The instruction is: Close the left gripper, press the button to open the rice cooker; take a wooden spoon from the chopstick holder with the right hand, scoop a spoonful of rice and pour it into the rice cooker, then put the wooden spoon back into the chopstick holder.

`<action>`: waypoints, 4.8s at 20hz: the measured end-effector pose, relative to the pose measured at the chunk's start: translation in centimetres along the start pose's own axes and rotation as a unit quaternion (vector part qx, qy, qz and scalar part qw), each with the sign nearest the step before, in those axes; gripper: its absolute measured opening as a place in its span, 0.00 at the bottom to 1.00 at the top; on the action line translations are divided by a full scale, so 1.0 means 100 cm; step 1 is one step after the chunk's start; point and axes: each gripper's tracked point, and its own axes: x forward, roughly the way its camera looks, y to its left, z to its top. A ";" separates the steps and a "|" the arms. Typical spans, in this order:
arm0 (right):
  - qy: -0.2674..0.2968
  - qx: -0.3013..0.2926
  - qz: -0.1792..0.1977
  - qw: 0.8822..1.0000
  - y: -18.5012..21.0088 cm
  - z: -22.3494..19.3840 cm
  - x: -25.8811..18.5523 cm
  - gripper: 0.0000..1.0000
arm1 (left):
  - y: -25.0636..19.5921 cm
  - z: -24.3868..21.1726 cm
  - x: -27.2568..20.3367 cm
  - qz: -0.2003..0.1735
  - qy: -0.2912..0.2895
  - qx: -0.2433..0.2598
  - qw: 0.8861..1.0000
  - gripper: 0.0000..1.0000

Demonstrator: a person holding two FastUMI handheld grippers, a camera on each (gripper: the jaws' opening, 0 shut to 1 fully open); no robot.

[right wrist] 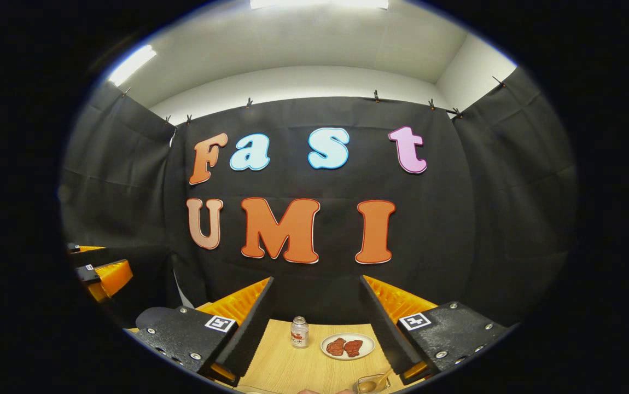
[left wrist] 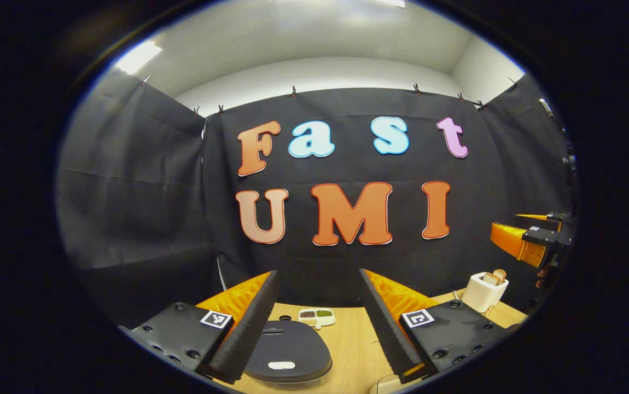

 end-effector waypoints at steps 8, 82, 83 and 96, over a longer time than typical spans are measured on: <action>0.001 0.001 -0.004 1.000 -0.008 -0.003 0.005 0.93 | 0.011 -0.015 0.008 0.032 0.028 0.014 0.999 0.21; 0.251 0.005 -0.060 0.966 -0.107 -0.211 0.000 0.94 | 0.024 -0.044 -0.009 0.095 0.024 0.026 0.995 0.98; 0.256 0.007 -0.062 0.965 -0.111 -0.215 -0.001 0.94 | 0.021 -0.038 -0.011 0.092 0.016 0.024 0.995 0.92; 0.335 0.040 -0.080 0.938 -0.156 -0.285 -0.016 0.94 | -0.029 -0.034 -0.028 0.072 -0.008 0.037 0.997 0.98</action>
